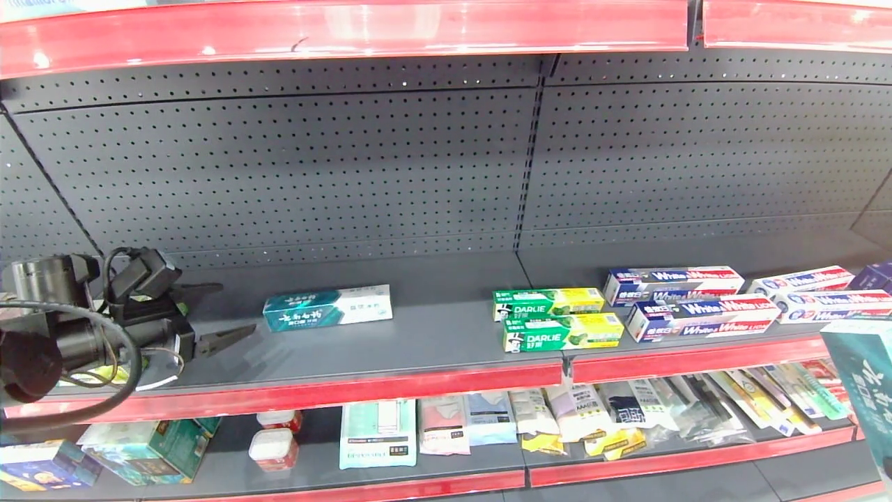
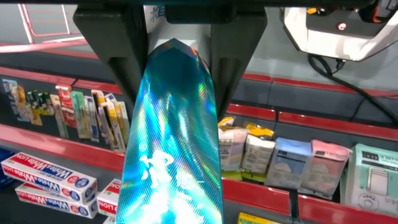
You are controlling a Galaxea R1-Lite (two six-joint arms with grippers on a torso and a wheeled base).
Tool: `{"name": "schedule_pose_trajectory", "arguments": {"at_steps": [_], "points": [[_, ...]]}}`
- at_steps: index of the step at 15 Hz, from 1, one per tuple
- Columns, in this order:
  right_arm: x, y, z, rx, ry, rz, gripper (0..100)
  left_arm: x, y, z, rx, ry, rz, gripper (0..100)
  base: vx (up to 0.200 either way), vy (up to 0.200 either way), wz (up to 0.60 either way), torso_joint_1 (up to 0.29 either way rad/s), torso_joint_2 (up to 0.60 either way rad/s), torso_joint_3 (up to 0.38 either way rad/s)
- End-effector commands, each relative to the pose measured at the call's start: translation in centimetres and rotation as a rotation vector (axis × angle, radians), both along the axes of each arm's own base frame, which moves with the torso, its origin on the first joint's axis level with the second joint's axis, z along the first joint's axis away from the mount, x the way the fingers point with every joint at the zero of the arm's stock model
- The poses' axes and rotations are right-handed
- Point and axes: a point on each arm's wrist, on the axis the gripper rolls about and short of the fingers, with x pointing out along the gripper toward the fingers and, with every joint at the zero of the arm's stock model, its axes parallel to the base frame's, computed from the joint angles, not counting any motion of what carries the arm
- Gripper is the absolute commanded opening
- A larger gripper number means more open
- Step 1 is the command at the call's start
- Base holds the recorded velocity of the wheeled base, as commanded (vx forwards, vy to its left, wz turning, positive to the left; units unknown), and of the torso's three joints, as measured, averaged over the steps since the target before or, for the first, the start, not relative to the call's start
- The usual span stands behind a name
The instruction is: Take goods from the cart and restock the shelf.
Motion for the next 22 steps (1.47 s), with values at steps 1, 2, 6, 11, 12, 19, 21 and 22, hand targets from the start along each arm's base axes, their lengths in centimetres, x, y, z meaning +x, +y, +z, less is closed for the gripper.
{"name": "schedule_pose_trajectory", "arguments": {"at_steps": [1, 2, 6, 11, 12, 19, 21, 22], "points": [[0.5, 0.0, -0.1, -0.009, 0.034, -0.017, 0, 2.4, -0.8, 0.1, 0.000, 0.002, -0.044, 100, 0.000, 0.000, 0.00, 0.000, 0.00, 0.000], [0.5, -0.1, -0.1, -0.012, 0.034, -0.021, 0, 2.6, -0.9, 0.2, -0.003, 0.012, -0.050, 100, 0.000, 0.000, 0.00, 0.000, 0.00, 0.000], [0.5, -0.1, -0.4, -0.032, 0.046, -0.026, 0, 4.8, -3.0, 1.6, -0.020, 0.147, -0.130, 100, 0.000, 0.000, 0.00, 0.000, 0.00, 0.000], [0.4, -0.1, -0.5, -0.043, 0.043, -0.021, 0, 8.8, -3.2, 0.3, 0.128, 0.161, -0.281, 100, 0.000, 0.000, 0.00, 0.000, 0.00, 0.000], [0.3, -0.1, -0.6, -0.044, 0.045, -0.020, 0, 9.3, -3.3, 0.8, 0.158, 0.164, -0.320, 100, 0.000, 0.000, 0.00, 0.000, 0.00, 0.000], [-0.2, -0.1, -1.2, -0.076, 0.034, -0.008, 0, 11.6, -5.8, -1.1, 0.218, 0.175, -0.452, 100, 0.000, 0.000, 0.00, 0.000, 0.00, 0.000], [-0.2, -0.1, -1.2, -0.076, 0.034, -0.008, 0, 11.9, -6.7, -1.1, 0.240, 0.172, -0.460, 100, 0.000, 0.000, 0.00, 0.000, 0.00, 0.000], [-0.2, -0.1, -1.2, -0.077, 0.037, -0.011, 0, 12.3, -6.9, -1.1, 0.251, 0.164, -0.459, 100, 0.000, 0.000, 0.00, 0.000, 0.00, 0.000]]}}
